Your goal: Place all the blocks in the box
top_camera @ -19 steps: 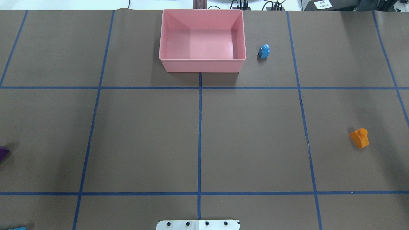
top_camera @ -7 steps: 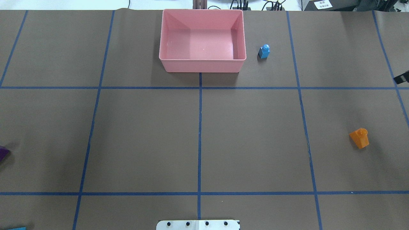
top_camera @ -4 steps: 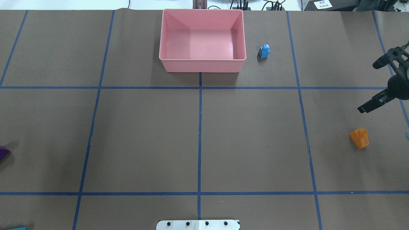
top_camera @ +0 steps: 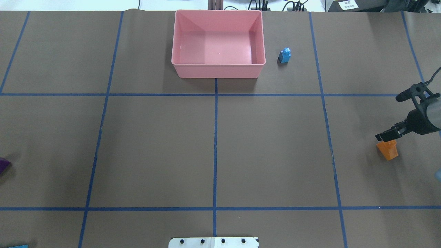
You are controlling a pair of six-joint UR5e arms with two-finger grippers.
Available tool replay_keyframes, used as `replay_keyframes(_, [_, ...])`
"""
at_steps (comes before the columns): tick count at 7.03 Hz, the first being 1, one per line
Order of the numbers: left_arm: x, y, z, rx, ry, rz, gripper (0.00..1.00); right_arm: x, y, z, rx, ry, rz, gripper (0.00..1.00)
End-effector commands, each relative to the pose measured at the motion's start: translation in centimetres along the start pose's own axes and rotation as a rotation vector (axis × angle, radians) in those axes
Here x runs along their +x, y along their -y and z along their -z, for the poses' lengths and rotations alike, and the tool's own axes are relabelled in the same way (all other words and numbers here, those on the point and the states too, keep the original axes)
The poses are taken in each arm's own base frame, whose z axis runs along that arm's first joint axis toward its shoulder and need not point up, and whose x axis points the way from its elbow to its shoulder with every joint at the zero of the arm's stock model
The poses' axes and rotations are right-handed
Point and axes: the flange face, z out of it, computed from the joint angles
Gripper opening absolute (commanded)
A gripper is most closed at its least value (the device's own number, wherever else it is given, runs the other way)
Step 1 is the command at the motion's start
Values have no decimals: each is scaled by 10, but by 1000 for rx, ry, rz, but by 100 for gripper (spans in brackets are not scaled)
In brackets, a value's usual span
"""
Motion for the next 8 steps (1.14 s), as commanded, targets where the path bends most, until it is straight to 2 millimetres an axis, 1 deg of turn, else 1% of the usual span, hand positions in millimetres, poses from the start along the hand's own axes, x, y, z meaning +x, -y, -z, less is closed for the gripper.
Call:
replay_keyframes(1, [-1,-2,-1,-2,-1,1,100,-6,-12,-14,-20,5,5,67])
replay_keyframes(2, [-1,-2,-2,-3,-1,2,100,-8,-29,-22,-55,6,9,34])
replay_keyframes(3, [-1,-2,-2,-4,-1,4,100,-4,-41,-23,-69,-8,9,17])
replay_keyframes(4, [-2,-2,-3,-7,-2,3,100,0,-48,-24,-77,-23,4,0])
replay_keyframes(5, [-2,-2,-3,-7,-2,3,100,0,-45,-21,-69,-25,2,0])
replay_keyframes(6, [-2,-2,-2,-4,-3,3,100,8,-35,-8,-44,-38,-22,0])
replay_keyframes(7, [-1,-1,-2,-4,-3,1,100,-7,11,9,1,-35,-24,0])
replay_keyframes(8, [-1,-1,-2,-3,-1,0,100,-34,92,31,46,-35,-35,0])
